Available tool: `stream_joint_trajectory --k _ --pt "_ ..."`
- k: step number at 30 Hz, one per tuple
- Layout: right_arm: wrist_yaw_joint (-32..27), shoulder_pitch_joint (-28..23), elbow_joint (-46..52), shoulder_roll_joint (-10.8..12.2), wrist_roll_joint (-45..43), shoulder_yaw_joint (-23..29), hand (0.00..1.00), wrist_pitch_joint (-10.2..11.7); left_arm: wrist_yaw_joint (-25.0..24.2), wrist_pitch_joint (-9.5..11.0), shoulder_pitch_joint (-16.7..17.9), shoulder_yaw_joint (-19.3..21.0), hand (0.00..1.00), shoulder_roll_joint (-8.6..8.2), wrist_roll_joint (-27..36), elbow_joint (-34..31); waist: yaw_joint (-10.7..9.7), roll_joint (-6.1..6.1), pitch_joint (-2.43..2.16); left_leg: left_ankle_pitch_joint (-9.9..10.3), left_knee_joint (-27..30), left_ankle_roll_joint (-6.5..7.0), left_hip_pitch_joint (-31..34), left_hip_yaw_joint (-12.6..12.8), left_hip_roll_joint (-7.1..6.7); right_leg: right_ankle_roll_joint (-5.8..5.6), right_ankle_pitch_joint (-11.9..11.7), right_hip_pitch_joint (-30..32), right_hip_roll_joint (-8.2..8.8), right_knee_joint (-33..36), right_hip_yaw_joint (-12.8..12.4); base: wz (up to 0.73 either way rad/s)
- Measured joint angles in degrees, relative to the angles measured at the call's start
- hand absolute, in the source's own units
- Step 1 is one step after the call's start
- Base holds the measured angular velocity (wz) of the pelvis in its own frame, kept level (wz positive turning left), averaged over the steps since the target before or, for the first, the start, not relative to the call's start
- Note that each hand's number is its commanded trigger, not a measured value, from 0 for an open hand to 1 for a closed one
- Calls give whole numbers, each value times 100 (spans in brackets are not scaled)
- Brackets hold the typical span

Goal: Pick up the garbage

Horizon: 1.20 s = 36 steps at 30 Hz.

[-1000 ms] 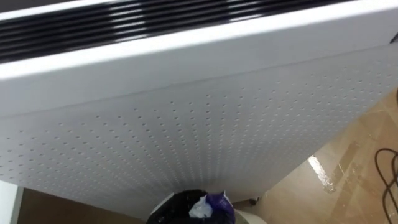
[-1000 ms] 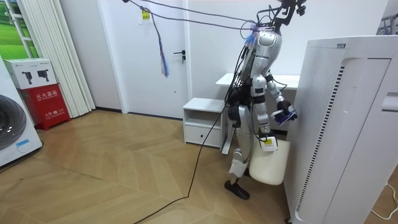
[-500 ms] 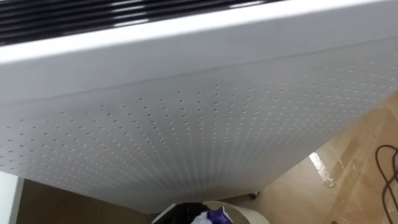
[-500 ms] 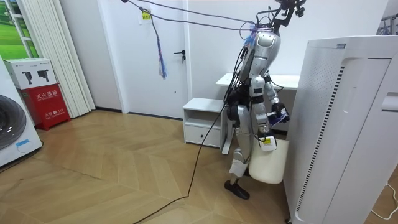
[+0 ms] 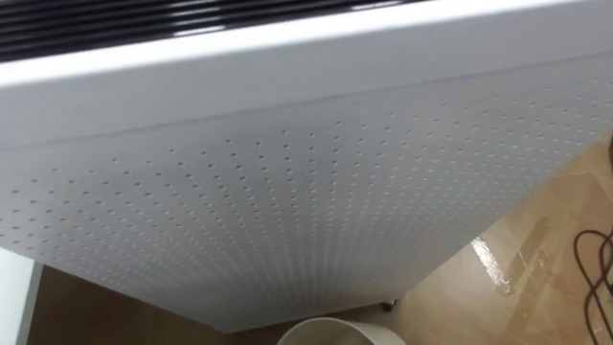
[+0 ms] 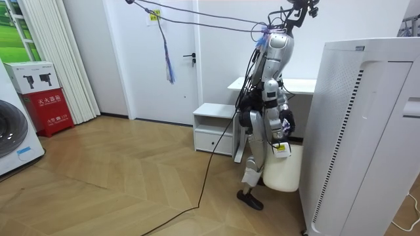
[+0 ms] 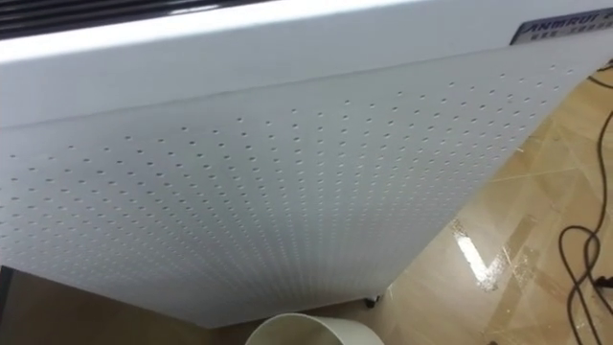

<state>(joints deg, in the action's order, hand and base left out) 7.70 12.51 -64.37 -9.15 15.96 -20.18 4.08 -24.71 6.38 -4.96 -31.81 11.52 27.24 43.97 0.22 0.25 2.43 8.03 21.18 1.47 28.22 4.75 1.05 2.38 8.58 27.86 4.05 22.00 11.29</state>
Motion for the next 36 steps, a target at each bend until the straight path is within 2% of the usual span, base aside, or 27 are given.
stream_joint_trajectory --k 25,31,36 --pt "14 3 -1 -12 61 -107 100 -41 -82 -17 0 10 0 27 -105 21 6 -1 -3 -2 -47 0 -1 1 -5 -2 0 0 0 -36 2 0" --pt "58 -5 -3 -48 60 -105 100 -41 -83 -17 1 18 0 28 -328 24 21 6 -7 -3 -48 0 -2 3 -5 -1 0 0 -2 -33 4 0" --pt "58 -37 -5 -73 76 -106 100 -41 -131 -23 -34 92 0 39 -671 292 54 19 -15 -2 -31 0 -23 10 0 -1 -2 -34 -4 -13 7 0"
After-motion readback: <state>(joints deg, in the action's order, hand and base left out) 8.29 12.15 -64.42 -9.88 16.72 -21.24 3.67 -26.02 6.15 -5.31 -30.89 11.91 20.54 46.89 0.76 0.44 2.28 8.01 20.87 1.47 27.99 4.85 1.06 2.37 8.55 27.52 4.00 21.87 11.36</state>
